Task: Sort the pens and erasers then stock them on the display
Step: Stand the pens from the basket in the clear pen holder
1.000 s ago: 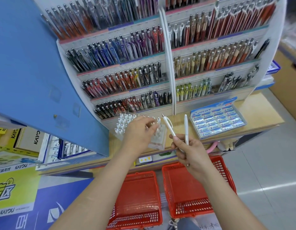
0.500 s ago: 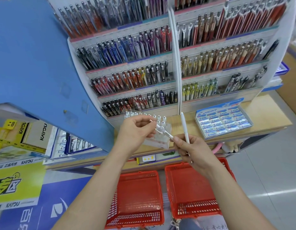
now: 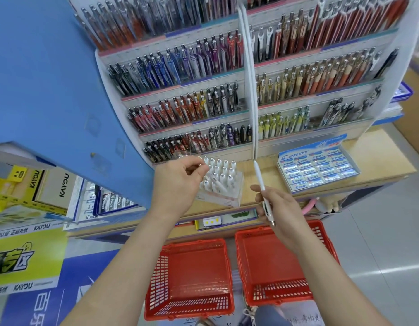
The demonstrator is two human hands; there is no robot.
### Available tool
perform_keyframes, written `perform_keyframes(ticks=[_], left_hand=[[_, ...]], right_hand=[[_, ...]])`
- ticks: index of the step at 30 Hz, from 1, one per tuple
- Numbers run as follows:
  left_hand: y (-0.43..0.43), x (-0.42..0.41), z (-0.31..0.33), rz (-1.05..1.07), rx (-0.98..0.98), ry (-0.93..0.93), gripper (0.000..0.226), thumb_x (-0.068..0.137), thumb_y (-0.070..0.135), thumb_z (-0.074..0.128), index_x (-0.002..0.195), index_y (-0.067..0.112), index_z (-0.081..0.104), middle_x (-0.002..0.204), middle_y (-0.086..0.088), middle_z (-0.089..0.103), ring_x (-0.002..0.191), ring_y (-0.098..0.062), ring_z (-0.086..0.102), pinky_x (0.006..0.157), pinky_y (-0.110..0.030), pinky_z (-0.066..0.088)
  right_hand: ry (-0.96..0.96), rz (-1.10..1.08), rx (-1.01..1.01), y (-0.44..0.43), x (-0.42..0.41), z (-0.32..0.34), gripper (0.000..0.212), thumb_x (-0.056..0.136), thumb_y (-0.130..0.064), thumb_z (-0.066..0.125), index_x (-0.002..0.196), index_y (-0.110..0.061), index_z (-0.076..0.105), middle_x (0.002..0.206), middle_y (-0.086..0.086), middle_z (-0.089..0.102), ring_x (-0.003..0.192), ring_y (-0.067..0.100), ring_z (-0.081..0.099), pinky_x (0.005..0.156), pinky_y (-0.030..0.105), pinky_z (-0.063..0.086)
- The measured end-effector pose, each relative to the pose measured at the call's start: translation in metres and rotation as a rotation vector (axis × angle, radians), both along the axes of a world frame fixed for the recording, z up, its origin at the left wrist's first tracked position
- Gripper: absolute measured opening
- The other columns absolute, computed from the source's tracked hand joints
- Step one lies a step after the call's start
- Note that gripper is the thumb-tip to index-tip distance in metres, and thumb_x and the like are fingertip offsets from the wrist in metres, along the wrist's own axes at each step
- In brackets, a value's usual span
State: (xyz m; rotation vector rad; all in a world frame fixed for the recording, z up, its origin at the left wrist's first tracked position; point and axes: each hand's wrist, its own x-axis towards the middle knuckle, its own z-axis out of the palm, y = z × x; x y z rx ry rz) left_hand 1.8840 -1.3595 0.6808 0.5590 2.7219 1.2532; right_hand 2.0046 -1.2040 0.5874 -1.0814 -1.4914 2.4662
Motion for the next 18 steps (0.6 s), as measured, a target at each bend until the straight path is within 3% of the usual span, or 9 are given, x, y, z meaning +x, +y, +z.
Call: perform_keyframes(ticks=[6, 11, 18], left_hand=[[0.011, 0.006, -0.025, -0.048, -0.103, 0.084, 0.006, 0.082, 0.021, 0.070, 0.081, 0.017, 0.074, 0.068, 0.002, 0.070, 0.067, -0.019, 0.063, 0.068, -0.038, 0.053], [0.016, 0.008, -0.040, -0.116, -0.256, 0.143, 0.012, 0.085, 0.027, 0.067, 0.082, 0.017, 0.073, 0.073, 0.000, 0.069, 0.070, -0.018, 0.061, 0.069, -0.034, 0.049], [0.018, 0.006, -0.054, -0.172, -0.361, 0.177, 0.012, 0.081, 0.026, 0.070, 0.084, 0.017, 0.075, 0.076, 0.003, 0.056, 0.076, -0.016, 0.056, 0.068, -0.027, 0.040]], right_hand=[[0.017, 0.005, 0.049, -0.006, 0.004, -0.004, 0.020, 0.099, -0.015, 0.048, 0.099, -0.009, 0.067, 0.066, 0.009, 0.048, 0.056, 0.014, 0.038, 0.052, 0.026, 0.029], [0.043, 0.003, 0.075, -0.005, 0.009, -0.007, 0.022, 0.098, -0.015, 0.050, 0.111, -0.009, 0.067, 0.060, 0.004, 0.043, 0.058, 0.013, 0.038, 0.055, 0.027, 0.030], [0.052, -0.037, 0.093, -0.003, 0.009, -0.005, 0.017, 0.095, -0.013, 0.055, 0.100, -0.011, 0.071, 0.059, 0.003, 0.046, 0.059, 0.012, 0.042, 0.056, 0.027, 0.033]])
